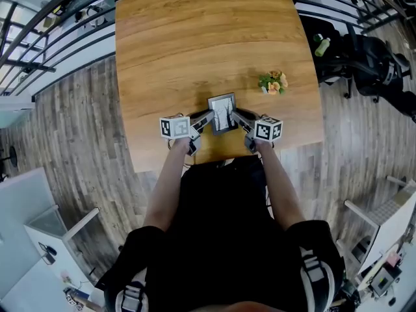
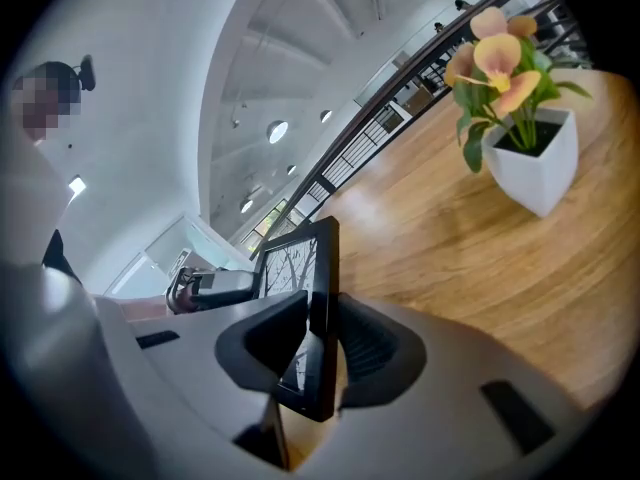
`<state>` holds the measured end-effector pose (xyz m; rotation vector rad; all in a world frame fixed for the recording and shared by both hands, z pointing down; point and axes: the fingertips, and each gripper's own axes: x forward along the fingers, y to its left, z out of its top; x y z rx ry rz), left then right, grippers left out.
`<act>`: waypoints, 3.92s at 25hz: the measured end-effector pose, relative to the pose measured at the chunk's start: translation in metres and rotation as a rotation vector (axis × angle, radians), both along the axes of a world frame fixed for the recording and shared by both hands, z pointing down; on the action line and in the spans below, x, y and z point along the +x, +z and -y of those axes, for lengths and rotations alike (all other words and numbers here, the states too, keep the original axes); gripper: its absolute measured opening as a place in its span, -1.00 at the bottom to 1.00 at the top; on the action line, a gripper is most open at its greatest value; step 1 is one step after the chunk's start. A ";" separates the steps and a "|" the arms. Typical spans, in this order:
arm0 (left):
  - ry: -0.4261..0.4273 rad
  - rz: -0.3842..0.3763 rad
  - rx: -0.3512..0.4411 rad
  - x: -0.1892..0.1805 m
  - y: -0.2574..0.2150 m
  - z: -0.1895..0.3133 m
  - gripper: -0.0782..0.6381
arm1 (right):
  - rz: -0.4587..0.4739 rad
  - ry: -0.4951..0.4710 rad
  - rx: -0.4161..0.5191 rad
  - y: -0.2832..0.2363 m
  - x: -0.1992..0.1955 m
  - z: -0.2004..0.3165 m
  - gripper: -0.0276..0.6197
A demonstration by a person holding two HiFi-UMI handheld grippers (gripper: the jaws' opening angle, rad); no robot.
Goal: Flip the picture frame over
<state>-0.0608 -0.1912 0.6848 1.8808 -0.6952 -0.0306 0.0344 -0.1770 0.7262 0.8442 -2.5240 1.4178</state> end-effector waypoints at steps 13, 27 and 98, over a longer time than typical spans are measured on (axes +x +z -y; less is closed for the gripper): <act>-0.011 0.202 -0.011 -0.006 0.038 0.007 -0.54 | -0.263 -0.038 0.038 0.039 -0.008 0.005 -0.59; -0.056 0.345 -0.038 -0.018 0.067 0.028 -0.53 | -0.394 -0.059 0.109 0.049 -0.013 0.025 -0.58; -0.096 0.661 0.246 -0.040 0.041 0.009 -0.66 | -0.584 -0.081 0.326 0.023 0.007 0.014 -0.90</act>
